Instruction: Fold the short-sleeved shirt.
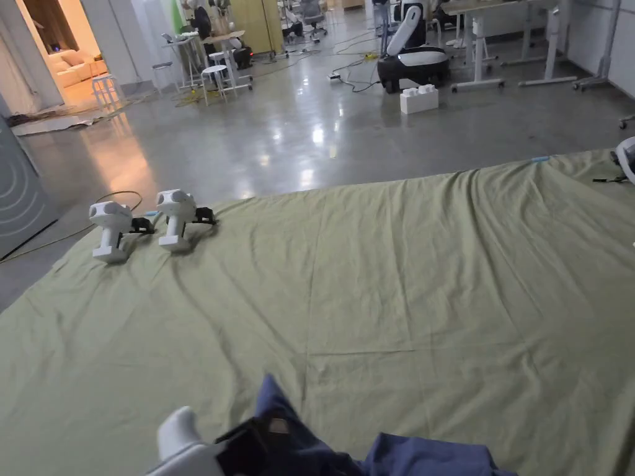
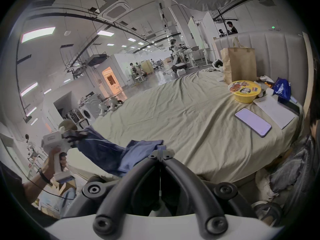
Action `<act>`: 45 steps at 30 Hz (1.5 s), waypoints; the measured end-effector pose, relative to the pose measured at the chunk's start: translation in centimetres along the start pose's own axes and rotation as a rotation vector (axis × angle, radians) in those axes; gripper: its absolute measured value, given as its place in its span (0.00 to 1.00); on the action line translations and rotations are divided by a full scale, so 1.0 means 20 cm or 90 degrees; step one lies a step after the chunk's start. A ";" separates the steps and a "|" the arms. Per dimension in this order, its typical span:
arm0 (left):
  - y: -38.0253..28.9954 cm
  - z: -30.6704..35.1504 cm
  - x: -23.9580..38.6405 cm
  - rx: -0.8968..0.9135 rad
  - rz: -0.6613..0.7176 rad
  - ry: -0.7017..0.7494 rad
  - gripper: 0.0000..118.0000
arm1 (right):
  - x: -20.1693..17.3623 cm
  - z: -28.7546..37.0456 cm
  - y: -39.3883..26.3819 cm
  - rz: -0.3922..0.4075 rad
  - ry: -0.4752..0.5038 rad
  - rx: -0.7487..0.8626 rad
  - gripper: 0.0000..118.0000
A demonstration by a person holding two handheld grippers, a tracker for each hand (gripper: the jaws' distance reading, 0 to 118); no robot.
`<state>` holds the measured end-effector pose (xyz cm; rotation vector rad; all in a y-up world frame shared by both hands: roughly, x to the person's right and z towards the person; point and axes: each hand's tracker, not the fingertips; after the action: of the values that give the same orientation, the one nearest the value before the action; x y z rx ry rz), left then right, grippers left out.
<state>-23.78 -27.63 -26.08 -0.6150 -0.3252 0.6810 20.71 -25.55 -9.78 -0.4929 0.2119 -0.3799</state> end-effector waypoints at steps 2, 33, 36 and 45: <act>-0.15 -0.19 0.15 -0.067 -0.028 -0.036 0.15 | -0.02 0.02 0.00 -0.009 0.008 0.012 0.02; -0.71 -0.87 0.38 -0.318 -0.110 -0.016 0.02 | 0.00 0.05 -0.03 0.010 -0.066 -0.035 0.02; -0.55 -0.63 0.42 -0.231 -0.087 -0.101 0.05 | -0.01 -0.17 -0.01 0.012 -0.010 -0.085 0.02; -0.22 -0.12 0.07 -0.141 -0.082 -0.016 0.83 | -0.21 -1.18 0.09 0.102 0.007 -0.269 0.02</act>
<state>-19.46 -30.44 -25.12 -0.7900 -0.4635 0.5328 10.67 -32.28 -30.50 -0.8841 0.3425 -0.1783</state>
